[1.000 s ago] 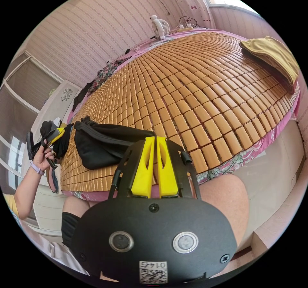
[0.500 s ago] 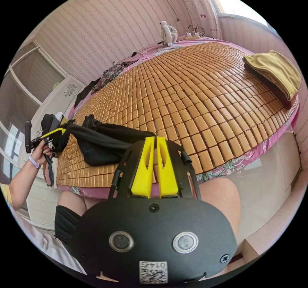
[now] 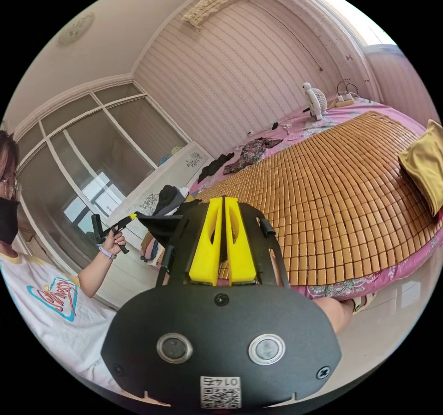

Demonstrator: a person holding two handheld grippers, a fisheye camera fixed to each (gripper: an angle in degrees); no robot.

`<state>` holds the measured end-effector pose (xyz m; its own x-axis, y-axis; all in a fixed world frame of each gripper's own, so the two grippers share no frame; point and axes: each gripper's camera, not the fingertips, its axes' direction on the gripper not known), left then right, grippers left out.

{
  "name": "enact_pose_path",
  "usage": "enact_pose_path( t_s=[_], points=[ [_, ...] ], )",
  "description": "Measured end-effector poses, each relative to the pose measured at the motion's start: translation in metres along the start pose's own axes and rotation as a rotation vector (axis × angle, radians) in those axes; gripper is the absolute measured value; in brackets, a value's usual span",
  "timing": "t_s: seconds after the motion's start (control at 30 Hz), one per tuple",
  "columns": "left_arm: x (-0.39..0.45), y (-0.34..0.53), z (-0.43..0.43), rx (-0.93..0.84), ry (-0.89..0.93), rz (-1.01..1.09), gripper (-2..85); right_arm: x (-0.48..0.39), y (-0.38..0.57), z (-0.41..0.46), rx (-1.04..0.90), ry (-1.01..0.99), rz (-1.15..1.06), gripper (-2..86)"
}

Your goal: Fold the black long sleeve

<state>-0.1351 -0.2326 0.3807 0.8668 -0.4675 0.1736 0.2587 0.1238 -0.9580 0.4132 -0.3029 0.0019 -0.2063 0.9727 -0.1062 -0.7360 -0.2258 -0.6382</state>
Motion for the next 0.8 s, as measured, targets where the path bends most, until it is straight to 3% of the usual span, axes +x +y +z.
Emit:
enact_pose_path(
  t_s=[0.17, 0.43, 0.7, 0.8],
  points=[
    [0.028, -0.024, -0.103, 0.277, 0.042, -0.003, -0.4, -0.104, -0.026, -0.064, 0.123, -0.045, -0.183, 0.5],
    [0.092, -0.055, -0.257, 0.612, 0.041, 0.126, -0.5, -0.275, -0.023, -0.211, 0.520, -0.139, -0.464, 0.5],
    [0.170, -0.054, -0.382, 0.921, 0.033, 0.261, -0.5, -0.381, 0.017, -0.303, 0.708, -0.153, -0.633, 0.5],
    [0.194, -0.046, -0.415, 0.988, -0.025, 0.327, -0.5, -0.418, 0.037, -0.328, 0.739, -0.083, -0.792, 0.5]
  ],
)
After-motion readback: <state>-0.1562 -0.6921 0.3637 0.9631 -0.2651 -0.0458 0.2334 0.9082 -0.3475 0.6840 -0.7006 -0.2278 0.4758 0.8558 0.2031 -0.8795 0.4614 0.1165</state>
